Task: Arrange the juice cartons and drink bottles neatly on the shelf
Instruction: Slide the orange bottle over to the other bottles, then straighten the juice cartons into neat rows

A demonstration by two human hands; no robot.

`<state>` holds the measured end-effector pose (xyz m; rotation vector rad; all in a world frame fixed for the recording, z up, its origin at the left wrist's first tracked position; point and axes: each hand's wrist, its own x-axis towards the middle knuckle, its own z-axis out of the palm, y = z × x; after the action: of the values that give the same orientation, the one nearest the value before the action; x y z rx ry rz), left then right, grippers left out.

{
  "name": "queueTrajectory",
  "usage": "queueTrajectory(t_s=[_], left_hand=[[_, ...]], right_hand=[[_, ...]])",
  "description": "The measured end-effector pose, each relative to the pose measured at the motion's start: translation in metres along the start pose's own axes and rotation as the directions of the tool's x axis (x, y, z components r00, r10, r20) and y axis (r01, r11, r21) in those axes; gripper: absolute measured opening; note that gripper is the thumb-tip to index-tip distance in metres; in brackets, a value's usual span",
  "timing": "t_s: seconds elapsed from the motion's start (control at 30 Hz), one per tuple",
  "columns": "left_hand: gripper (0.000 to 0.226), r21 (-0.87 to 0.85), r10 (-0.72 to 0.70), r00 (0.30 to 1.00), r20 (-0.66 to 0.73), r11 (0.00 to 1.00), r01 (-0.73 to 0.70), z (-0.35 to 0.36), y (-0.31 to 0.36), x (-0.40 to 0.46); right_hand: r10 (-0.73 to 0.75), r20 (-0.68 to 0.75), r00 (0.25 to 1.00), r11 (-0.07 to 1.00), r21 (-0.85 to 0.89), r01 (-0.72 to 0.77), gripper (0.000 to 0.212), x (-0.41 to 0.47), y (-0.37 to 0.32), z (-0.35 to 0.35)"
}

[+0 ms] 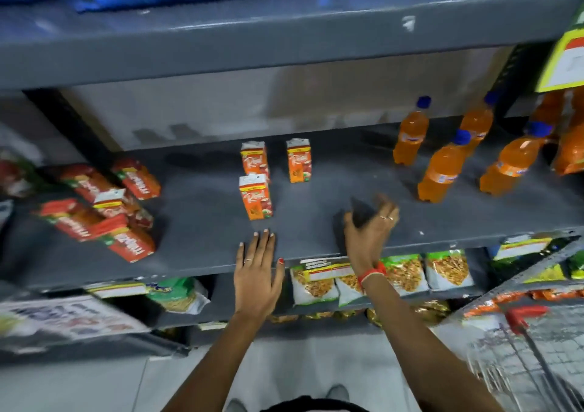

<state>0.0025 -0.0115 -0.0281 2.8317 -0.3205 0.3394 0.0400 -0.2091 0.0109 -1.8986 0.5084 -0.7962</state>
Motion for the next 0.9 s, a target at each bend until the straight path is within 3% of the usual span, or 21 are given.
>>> queueTrajectory(t_s=[0.13, 0.27, 0.47, 0.6, 0.73, 0.9], left_hand=[[0.053, 0.039, -0.097, 0.995, -0.022, 0.994, 0.097, -0.016, -0.053, -0.019], [0.053, 0.006, -0.187, 0.978, -0.093, 0.982, 0.189, -0.037, -0.103, -0.040], [0.055, 0.017, -0.287, 0.954, -0.081, 0.957, 0.289, -0.056, -0.168, -0.067], [0.063, -0.004, -0.342, 0.933, -0.115, 0.939, 0.344, -0.063, -0.198, -0.073], [0.060, -0.039, -0.391, 0.911, -0.134, 0.920, 0.389, -0.065, -0.214, -0.066], [0.070, 0.040, -0.400, 0.914, -0.072, 0.914, 0.404, -0.060, -0.224, -0.065]], right_hand=[[-0.149, 0.206, 0.967, 0.988, 0.064, 0.139, 0.044, -0.052, -0.031, 0.043], [-0.275, 0.425, 0.862, 0.961, 0.133, 0.241, 0.036, -0.097, -0.068, 0.084], [-0.413, 0.563, 0.716, 0.910, 0.289, 0.298, 0.030, -0.135, -0.119, 0.145], [-0.366, 0.703, 0.610, 0.931, 0.280, 0.235, 0.036, -0.145, -0.139, 0.186], [-0.208, 0.827, 0.522, 0.976, 0.210, 0.057, 0.051, -0.145, -0.152, 0.215], [-0.094, 0.882, 0.462, 0.985, 0.151, -0.087, 0.051, -0.141, -0.162, 0.237]])
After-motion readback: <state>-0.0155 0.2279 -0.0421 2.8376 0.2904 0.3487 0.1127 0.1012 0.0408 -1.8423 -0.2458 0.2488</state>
